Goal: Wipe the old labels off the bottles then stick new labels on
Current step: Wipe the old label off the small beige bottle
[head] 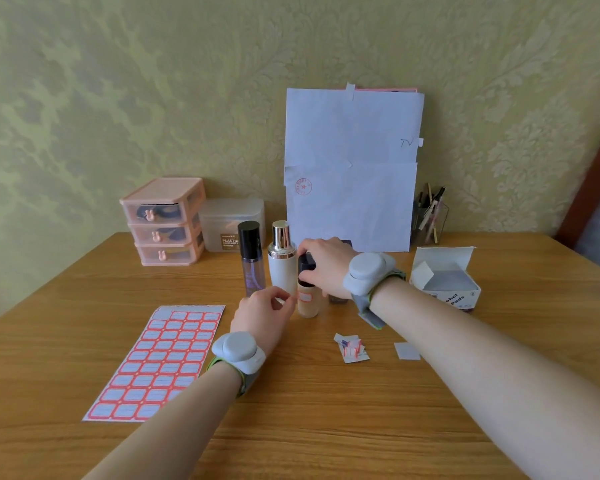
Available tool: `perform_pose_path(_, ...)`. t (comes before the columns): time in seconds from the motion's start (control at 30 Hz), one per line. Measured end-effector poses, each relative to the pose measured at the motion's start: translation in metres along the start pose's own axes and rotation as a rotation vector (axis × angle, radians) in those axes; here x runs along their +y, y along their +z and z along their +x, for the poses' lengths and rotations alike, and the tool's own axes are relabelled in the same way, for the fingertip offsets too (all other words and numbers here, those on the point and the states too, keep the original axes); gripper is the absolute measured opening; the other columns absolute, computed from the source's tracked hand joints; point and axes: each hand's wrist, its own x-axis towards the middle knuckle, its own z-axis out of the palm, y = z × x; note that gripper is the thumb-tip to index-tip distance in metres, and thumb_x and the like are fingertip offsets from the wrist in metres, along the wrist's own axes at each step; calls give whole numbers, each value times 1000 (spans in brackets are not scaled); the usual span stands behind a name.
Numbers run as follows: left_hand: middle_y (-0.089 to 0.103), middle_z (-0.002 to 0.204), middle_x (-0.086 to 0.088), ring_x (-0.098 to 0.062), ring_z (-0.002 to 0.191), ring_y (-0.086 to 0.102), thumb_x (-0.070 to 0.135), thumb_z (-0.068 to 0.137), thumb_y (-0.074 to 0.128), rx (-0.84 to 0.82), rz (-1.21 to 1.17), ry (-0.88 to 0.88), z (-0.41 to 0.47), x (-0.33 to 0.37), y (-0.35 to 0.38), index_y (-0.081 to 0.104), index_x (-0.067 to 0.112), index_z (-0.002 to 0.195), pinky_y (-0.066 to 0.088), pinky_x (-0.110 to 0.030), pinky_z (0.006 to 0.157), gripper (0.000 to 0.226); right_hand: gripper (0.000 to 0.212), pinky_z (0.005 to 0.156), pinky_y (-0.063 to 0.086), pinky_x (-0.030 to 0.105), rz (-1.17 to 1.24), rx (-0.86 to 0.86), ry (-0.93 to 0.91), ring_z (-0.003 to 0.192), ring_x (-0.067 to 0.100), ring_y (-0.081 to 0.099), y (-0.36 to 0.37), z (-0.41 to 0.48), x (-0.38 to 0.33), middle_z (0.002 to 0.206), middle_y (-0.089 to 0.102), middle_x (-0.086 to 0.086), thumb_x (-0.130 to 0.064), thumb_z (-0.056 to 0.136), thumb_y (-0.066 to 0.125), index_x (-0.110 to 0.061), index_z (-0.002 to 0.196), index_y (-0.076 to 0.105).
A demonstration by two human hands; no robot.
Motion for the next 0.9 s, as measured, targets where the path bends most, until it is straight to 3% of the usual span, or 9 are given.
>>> perform_pose_path(0.13,68,109,11,-15,106,62,47,91,67,-36,82,73,-9,-2,2,61,28,131,49,-30,88,45,35,70,45,32,50,1,7,70,21,49,1,-12,6,113,64,5,-24,93,58,-23,128,54)
perform_pose_path(0.23,65,124,11,-12,119,57,48,88,70,-81,73,121,-11,1,5,56,29,139,40,-23,90,56,37,73,48,32,110,-9,-2,74,20,50,0,-22,13,117,64,4,-23,93,59,-24,129,54)
perform_pose_path(0.3,64,128,12,-12,120,56,47,86,72,-129,62,137,-12,2,7,55,30,140,42,-24,94,60,37,70,50,31,175,-8,-14,70,18,56,-1,-28,17,118,65,5,-23,92,61,-23,129,55)
perform_pose_path(0.4,66,126,12,-13,101,68,45,85,73,-210,22,153,-15,6,10,59,30,135,56,-32,91,54,37,72,56,36,242,9,-13,77,17,61,-4,-36,23,119,66,2,-25,91,64,-24,127,58)
perform_pose_path(0.47,67,116,16,-8,67,71,45,87,71,-244,-50,164,-18,10,13,64,29,129,60,-25,68,45,37,72,53,32,288,25,-14,75,11,57,-5,-41,31,122,65,1,-26,90,65,-25,127,59)
perform_pose_path(0.53,66,107,22,-3,52,66,44,86,72,-222,-116,172,-21,15,15,66,28,123,53,-15,52,41,37,68,46,21,374,43,-25,72,0,54,-8,-44,38,123,64,0,-26,91,65,-25,127,60)
perform_pose_path(0.67,72,95,17,0,63,65,45,81,76,-181,-237,162,-24,25,17,67,33,104,48,-16,56,28,41,91,54,35,682,164,7,97,12,66,-12,-51,50,121,67,-2,-24,88,71,-23,128,61)
perform_pose_path(0.8,75,93,6,-13,73,74,40,79,79,-214,-432,116,-25,33,26,68,27,102,61,-30,57,29,40,65,58,21,935,343,40,82,9,72,13,-66,58,108,71,-6,-19,85,76,-24,123,62)
perform_pose_path(0.9,76,93,5,-11,77,76,42,80,80,-226,-459,130,-22,32,34,70,23,105,64,-35,62,33,38,65,58,21,1011,445,54,83,5,72,40,-71,62,100,74,-6,-15,85,76,-27,118,61)
